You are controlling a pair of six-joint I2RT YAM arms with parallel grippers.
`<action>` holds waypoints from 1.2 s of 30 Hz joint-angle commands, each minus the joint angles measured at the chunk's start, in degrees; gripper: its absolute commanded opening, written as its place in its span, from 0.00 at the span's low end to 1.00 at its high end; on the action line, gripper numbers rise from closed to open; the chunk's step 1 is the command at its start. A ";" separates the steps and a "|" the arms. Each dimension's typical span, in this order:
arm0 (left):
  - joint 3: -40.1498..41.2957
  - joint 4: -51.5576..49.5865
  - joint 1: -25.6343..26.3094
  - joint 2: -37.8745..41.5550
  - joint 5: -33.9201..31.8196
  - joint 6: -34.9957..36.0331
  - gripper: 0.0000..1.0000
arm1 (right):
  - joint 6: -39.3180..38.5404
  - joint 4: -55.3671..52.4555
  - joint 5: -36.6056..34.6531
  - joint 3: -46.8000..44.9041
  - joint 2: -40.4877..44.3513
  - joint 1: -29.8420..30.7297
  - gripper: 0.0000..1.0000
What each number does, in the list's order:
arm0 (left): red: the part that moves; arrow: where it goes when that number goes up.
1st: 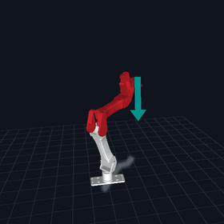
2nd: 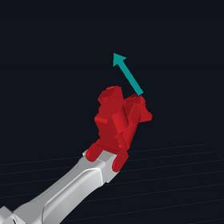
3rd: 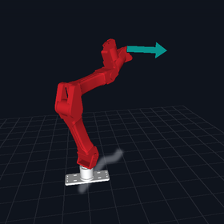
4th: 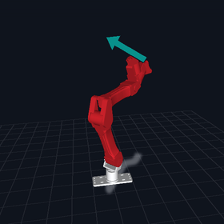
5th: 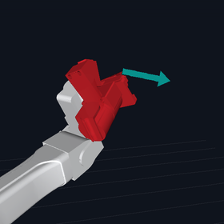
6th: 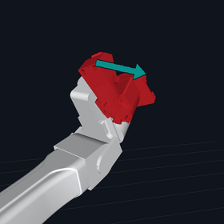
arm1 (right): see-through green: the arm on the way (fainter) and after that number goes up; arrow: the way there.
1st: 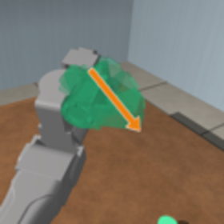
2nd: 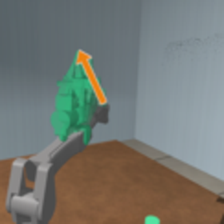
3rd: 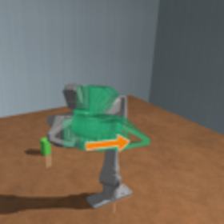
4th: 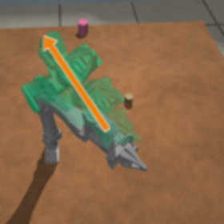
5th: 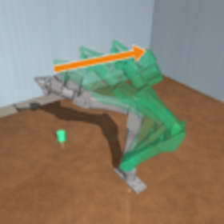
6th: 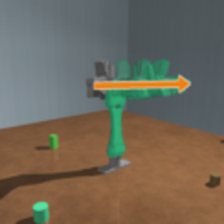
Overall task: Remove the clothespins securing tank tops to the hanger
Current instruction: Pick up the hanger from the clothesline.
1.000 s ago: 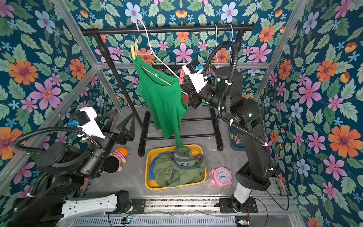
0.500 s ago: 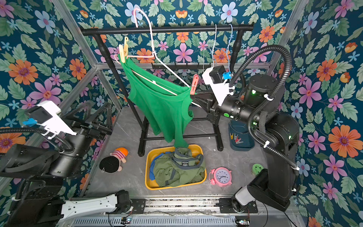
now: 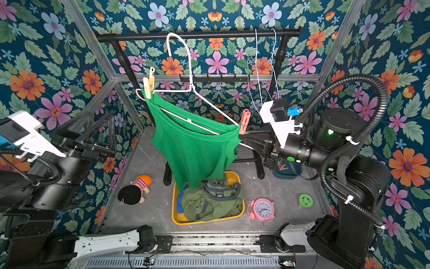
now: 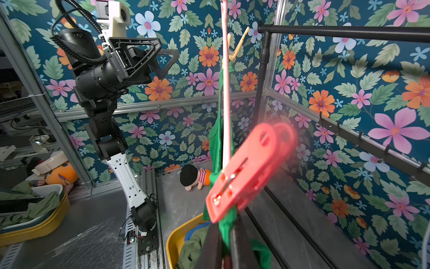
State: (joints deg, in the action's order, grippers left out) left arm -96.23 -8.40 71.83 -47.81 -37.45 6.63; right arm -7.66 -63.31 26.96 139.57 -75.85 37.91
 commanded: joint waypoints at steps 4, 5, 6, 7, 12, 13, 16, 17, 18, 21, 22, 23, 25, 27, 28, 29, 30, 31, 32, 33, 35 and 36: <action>-6.66 -8.41 -0.03 -4.53 3.90 -2.04 0.99 | -0.24 -1.81 3.38 -5.96 1.96 0.06 0.00; -7.50 -9.69 -0.03 -5.48 4.43 -2.22 1.00 | -0.29 -1.80 3.74 -7.77 2.72 0.06 0.00; -8.22 -10.91 -0.03 -6.34 4.69 -2.20 0.99 | -0.34 -1.75 3.95 -9.15 3.47 0.06 0.00; -9.17 -12.46 -0.02 -7.33 4.71 -2.32 0.99 | -0.17 -1.34 3.98 -10.97 4.41 0.05 0.00; -10.73 -17.52 -0.03 -10.37 5.59 -3.18 1.00 | 0.11 0.05 5.00 -17.07 7.36 0.06 0.00; -10.73 -18.40 -0.03 -10.79 5.63 -3.65 1.00 | 0.10 -0.01 5.20 -17.43 7.34 -0.01 0.00; -10.21 -20.67 -0.02 -11.34 6.13 -5.17 1.00 | 0.26 0.68 6.20 -18.52 7.27 0.06 0.00; -9.49 -21.06 -0.03 -11.27 6.16 -5.83 1.00 | 0.28 0.88 6.51 -18.73 7.16 0.06 0.00; -8.68 -21.13 -0.03 -11.02 6.11 -6.24 1.00 | 0.28 1.26 6.68 -18.97 7.24 0.06 0.00; -6.04 -21.22 -0.03 -10.05 6.95 -7.28 1.00 | 0.28 2.61 7.43 -19.98 7.56 0.06 0.00; -5.25 -21.39 -0.03 -9.78 7.45 -7.66 0.99 | 0.28 3.12 7.71 -20.35 7.75 0.06 0.00; -4.69 -21.68 0.00 -9.66 8.08 -7.97 0.99 | 0.37 3.56 8.05 -20.60 7.89 0.05 0.00; -4.16 -22.79 -0.03 -9.88 8.87 -8.13 1.00 | 0.52 3.92 8.99 -20.56 7.76 0.06 0.00; -4.19 -23.82 -0.07 -10.60 9.66 -7.96 1.00 | 0.63 3.44 9.89 -20.14 7.30 0.06 0.00; -4.29 -24.09 -0.03 -11.10 9.83 -7.87 1.00 | 0.61 3.29 10.12 -20.02 7.14 0.04 0.00; -4.28 -24.10 -0.03 -11.46 10.09 -7.86 1.00 | 0.49 3.19 10.24 -20.16 7.07 0.06 0.00; -4.23 -23.88 0.00 -11.62 10.47 -7.77 1.00 | 0.52 3.13 10.21 -20.24 7.07 0.05 0.00; -4.07 -23.54 -0.03 -11.84 10.75 -7.78 0.99 | 0.46 2.97 10.22 -20.32 7.07 0.06 0.00; -3.94 -23.34 -0.03 -11.94 11.10 -7.73 1.00 | 0.45 2.93 10.22 -20.51 7.25 0.01 0.00; -3.82 -23.12 -0.03 -11.95 11.36 -7.67 1.00 | 0.44 3.20 10.30 -20.85 7.35 0.03 0.00; -3.31 -22.73 -0.02 -11.78 11.56 -7.51 0.99 | 0.53 3.62 10.80 -21.28 7.57 0.03 0.00; -3.17 -22.64 -0.03 -11.70 11.43 -7.44 0.99 | 0.52 3.63 11.05 -21.35 7.52 0.06 0.00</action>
State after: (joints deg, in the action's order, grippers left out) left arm -99.46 -31.97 71.83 -59.86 -26.68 -1.08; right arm -7.22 -63.13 35.97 118.34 -68.45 37.89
